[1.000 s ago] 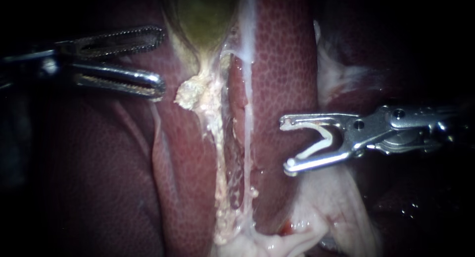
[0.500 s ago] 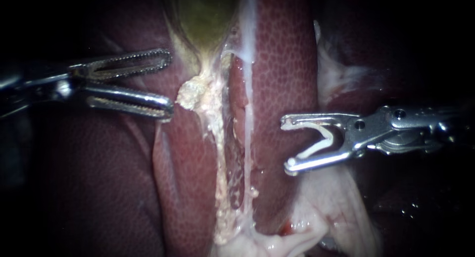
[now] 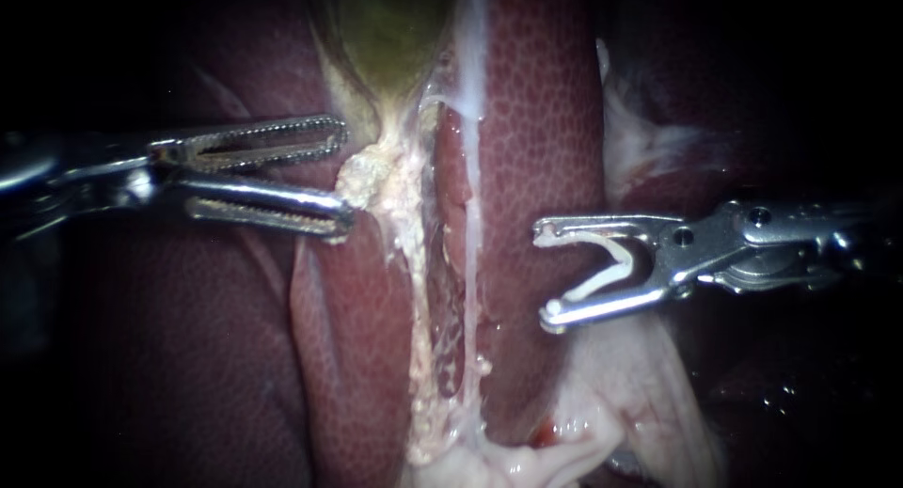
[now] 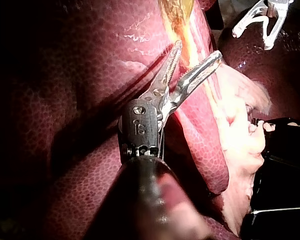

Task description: Grabbing gallbladder

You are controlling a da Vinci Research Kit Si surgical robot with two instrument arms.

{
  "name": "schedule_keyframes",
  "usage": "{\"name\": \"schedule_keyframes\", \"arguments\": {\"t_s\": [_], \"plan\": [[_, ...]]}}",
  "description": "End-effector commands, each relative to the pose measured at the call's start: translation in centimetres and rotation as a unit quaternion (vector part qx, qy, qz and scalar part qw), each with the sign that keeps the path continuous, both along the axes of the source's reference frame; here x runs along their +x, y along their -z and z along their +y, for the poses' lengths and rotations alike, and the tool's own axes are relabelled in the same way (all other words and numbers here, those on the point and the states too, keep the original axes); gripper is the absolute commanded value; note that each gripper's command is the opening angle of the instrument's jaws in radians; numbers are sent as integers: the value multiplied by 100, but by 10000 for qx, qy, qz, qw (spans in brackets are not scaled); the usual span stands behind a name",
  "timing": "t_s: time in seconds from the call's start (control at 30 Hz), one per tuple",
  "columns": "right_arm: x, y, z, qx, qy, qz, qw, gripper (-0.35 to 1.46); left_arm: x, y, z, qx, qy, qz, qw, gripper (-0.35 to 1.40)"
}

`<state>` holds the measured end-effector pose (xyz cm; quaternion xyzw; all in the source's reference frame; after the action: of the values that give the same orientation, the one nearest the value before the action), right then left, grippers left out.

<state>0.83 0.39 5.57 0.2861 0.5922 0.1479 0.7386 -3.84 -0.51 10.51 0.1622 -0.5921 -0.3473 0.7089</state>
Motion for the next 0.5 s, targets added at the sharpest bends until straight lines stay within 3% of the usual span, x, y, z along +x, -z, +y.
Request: {"name": "schedule_keyframes", "arguments": {"t_s": [0.03, 0.27, 0.5], "plan": [[0, 0, 0, -1, 4, 1, 10000, 59, -2, -1, 0, -6, -6, -6, 10000, 44], [1, 1, 0, -1, 3, 0, 10000, 59, -8, -7, 3, -8, -2, -5, 10000, 42], [1, 1, 0, -1, 3, 0, 10000, 59, -9, -11, 5, 8, -24, 48, 10000, 26]]}}
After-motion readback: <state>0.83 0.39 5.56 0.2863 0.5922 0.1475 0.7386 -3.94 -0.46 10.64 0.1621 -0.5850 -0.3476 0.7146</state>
